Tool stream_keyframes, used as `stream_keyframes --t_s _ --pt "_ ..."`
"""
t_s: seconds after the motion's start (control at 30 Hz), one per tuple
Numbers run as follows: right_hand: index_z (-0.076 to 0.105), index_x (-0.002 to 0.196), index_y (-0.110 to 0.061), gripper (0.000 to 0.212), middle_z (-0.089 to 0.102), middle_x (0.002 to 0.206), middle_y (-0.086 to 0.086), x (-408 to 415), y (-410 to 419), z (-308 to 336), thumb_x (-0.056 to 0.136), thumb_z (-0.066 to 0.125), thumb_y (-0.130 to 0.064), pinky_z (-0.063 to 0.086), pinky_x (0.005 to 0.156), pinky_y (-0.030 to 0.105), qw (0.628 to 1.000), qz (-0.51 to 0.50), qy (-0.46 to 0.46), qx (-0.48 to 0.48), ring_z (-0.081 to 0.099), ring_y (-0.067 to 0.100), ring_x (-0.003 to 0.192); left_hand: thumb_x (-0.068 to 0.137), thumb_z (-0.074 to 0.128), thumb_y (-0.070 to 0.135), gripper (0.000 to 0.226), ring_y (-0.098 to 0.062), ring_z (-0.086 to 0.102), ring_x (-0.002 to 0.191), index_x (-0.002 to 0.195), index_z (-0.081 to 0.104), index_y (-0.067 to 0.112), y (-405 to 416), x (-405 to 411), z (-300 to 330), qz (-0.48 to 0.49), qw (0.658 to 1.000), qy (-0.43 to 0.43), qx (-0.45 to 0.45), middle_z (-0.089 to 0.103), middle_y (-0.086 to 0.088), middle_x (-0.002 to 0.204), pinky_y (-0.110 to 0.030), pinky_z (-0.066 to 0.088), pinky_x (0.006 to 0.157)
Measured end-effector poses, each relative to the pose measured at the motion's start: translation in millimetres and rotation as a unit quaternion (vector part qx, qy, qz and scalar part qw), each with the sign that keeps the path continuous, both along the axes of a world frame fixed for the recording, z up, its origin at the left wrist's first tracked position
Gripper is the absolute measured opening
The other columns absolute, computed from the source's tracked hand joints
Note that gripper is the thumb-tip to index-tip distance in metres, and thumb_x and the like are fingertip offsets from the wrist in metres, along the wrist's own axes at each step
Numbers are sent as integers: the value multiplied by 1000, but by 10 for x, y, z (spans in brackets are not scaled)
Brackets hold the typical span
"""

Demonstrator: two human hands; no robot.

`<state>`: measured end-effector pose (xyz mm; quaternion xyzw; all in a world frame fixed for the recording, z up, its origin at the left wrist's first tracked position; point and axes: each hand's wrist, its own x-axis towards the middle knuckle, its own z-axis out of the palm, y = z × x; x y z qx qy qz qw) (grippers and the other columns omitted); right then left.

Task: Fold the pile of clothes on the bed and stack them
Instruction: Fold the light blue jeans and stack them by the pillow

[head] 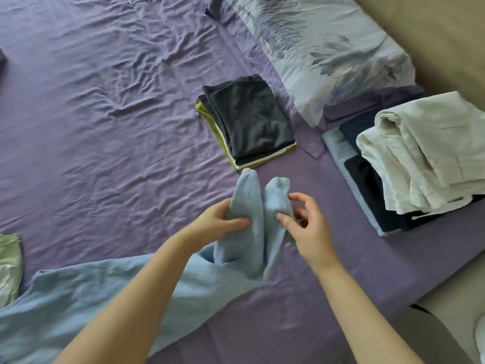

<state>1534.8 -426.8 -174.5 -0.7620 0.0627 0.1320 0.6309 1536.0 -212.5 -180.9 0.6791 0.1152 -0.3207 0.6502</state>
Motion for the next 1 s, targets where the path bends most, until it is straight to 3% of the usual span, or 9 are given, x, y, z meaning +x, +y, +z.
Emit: stream_keyframes --t_s 0.1,0.2,0.37,0.47,0.6,0.7,0.73,0.83,1.0 --pt "55 103 -40 32 68 98 -18 104 -119 138 87 68 -17 46 70 7 998 -36 -47 -15 64 -1 90 79 75 36 28 -7 69 94 105 65 33 -241 401 196 -25 999 -33 7 72 12 100 -19 55 74" --pt "58 92 -31 16 67 90 -12 165 -269 41 86 69 -19 46 73 12 992 -112 -25 -46 62 5 91 87 67 31 3 -1 64 76 90 68 30 -557 687 193 -17 989 -99 110 69 16 81 -7 47 63" --pt "56 87 -14 12 64 87 3 52 -389 -272 89 64 -21 51 83 41 971 -212 112 2 60 25 88 93 58 32 20 -8 55 68 78 62 20 -717 716 -10 18 980 -95 175 60 11 72 -15 43 59" --pt "51 93 -19 8 65 93 1 -60 -278 -337 93 59 -20 51 91 50 962 -218 158 46 63 22 90 95 54 33 30 -15 52 71 83 61 6 -596 575 -35 52 975 -74 204 59 4 75 -28 41 66" --pt "42 124 -29 44 65 106 -12 -259 3 -314 89 64 -13 52 80 24 974 -159 152 51 65 -4 89 94 55 33 31 -19 52 72 79 56 6 -217 309 62 53 955 -47 288 58 0 74 -33 41 68" --pt "26 142 -39 70 62 94 -24 -514 310 -304 89 65 -14 45 65 7 985 -97 141 -14 60 -15 80 91 58 28 18 -18 50 77 77 51 19 171 -28 149 1 925 -58 375 55 5 75 -31 35 63" --pt "28 143 -36 69 62 98 -22 -607 438 -295 89 64 -13 44 65 5 987 -77 137 -26 60 -14 81 90 59 26 6 -16 53 82 87 55 25 311 -167 178 -2 928 -48 370 58 7 82 -29 35 66" --pt "49 133 -22 48 58 117 -7 -899 866 -270 90 62 -7 43 86 11 990 7 136 -44 60 5 103 90 61 27 25 -11 57 95 114 61 31 717 -607 223 13 937 -13 348 64 11 100 -24 39 76" --pt "62 120 -5 32 52 124 1 -1333 1473 -349 88 64 -3 26 95 1 975 176 80 -109 48 9 118 90 60 33 9 -13 59 89 99 59 30 1336 -1280 119 -10 930 31 366 64 10 92 -25 42 72"
